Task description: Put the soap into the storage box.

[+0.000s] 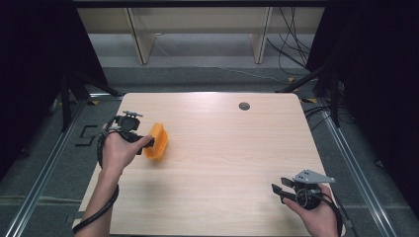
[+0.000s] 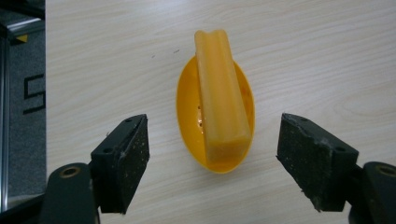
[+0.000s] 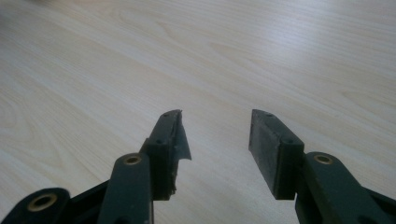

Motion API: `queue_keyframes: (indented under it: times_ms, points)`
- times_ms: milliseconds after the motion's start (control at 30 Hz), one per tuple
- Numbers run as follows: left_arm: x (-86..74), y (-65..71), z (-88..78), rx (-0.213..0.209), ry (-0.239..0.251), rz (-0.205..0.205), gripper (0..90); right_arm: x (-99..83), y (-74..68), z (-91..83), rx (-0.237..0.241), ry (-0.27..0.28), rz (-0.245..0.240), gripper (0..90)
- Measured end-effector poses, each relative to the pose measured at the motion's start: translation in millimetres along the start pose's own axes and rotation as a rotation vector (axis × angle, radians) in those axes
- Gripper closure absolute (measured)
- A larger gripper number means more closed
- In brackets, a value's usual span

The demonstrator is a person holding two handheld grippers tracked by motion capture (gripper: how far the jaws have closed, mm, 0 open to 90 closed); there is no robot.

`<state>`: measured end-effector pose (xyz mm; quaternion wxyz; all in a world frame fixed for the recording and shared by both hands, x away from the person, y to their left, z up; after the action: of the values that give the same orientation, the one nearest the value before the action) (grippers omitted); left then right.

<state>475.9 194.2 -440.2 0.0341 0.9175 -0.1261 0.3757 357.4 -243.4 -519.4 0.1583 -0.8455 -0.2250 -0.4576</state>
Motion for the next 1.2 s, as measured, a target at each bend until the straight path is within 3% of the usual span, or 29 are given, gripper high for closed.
queue_keyframes:
  times_ms: [67,167,200,267,300,367,400,433,533,567,667,767,800,833,967,1000,1100,1133,1200]
  points:
    - [1.2,-1.9,-6.4,-0.02,0.01,0.01,24.3,-1.1,-3.8,1.1,0.027,-0.008,0.025,54.4]
    - [-6.3,-3.1,-13.0,-0.078,0.031,0.013,24.1,-0.3,-0.6,0.3,0.006,-0.001,0.004,54.4]
    - [-8.9,-2.8,-14.6,-0.104,0.06,0.017,24.3,-1.3,-3.4,0.3,0.009,-0.009,0.036,54.5]
    - [-19.7,-2.1,-16.4,-0.159,0.108,0.001,24.2,-1.4,-1.7,0.9,0.014,-0.009,0.022,54.4]
    - [-23.1,-2.6,-16.6,-0.165,0.114,0.007,23.6,-1.2,-2.2,0.8,0.018,-0.006,0.023,54.4]
    - [-38.1,-1.8,-16.1,-0.228,0.156,0.029,23.0,-0.2,-1.5,0.6,0.014,0.002,0.014,54.5]
    - [-45.3,-1.0,-15.5,-0.264,0.176,0.021,23.0,-0.9,-3.7,0.1,0.01,-0.006,0.041,54.5]
    - [-51.1,-0.7,-14.0,-0.281,0.21,0.008,23.3,-0.7,-2.0,0.7,0.015,-0.003,0.024,54.4]
    - [-69.5,-6.4,-11.2,-0.276,0.316,-0.001,23.9,0.2,-0.9,0.4,0.009,0.005,0.018,54.4]
    - [-77.8,-9.3,-11.5,-0.272,0.337,-0.009,25.0,-0.5,-2.4,-0.6,-0.003,-0.002,0.041,54.4]
    - [-110.1,-11.5,-8.0,-0.296,0.4,-0.055,25.1,-0.1,0.8,0.7,0.005,0.007,0.018,54.4]
    - [-133.3,-8.6,-5.1,-0.309,0.392,-0.085,27.5,-0.3,0.6,1.6,0.007,0.004,0.018,54.4]
    - [-138.2,-5.4,-6.4,-0.323,0.392,-0.093,27.7,-0.9,-2.8,0.8,0.006,-0.007,0.05,54.4]
    - [-139.4,-3.7,-7.8,-0.323,0.396,-0.088,27.7,1.1,0.1,2.0,0.005,0.011,0.007,54.4]
    - [-138.3,-1.6,-6.5,-0.302,0.414,-0.054,28.4,0.9,-1.2,3.8,0.015,0.008,0.006,54.4]
    - [-138.0,-1.0,-5.7,-0.313,0.421,-0.055,28.6,0.5,-1.5,4.1,0.015,0.005,0.009,54.4]
    - [-140.8,-2.0,-3.6,-0.312,0.407,-0.045,28.3,0.0,-4.3,4.2,0.022,-0.002,0.034,54.3]
    - [-141.8,-2.4,-3.0,-0.312,0.405,-0.028,28.3,0.9,-0.6,4.9,0.016,0.007,-0.007,54.3]
    - [-142.3,-2.5,-2.7,-0.307,0.404,-0.023,28.3,0.1,-3.3,5.0,0.018,0.0,0.029,54.3]
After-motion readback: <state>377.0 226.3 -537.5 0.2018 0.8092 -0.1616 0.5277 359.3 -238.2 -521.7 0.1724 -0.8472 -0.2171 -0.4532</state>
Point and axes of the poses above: each handheld gripper's, and its own axes: z roughly forward along the jaws, x roughly out of its top, y roughly to its right, the point moved 9 cm from there along z, roughly forward along the jaws, and after that the axes turned 8 degrees about y, right-handed, at the moved point
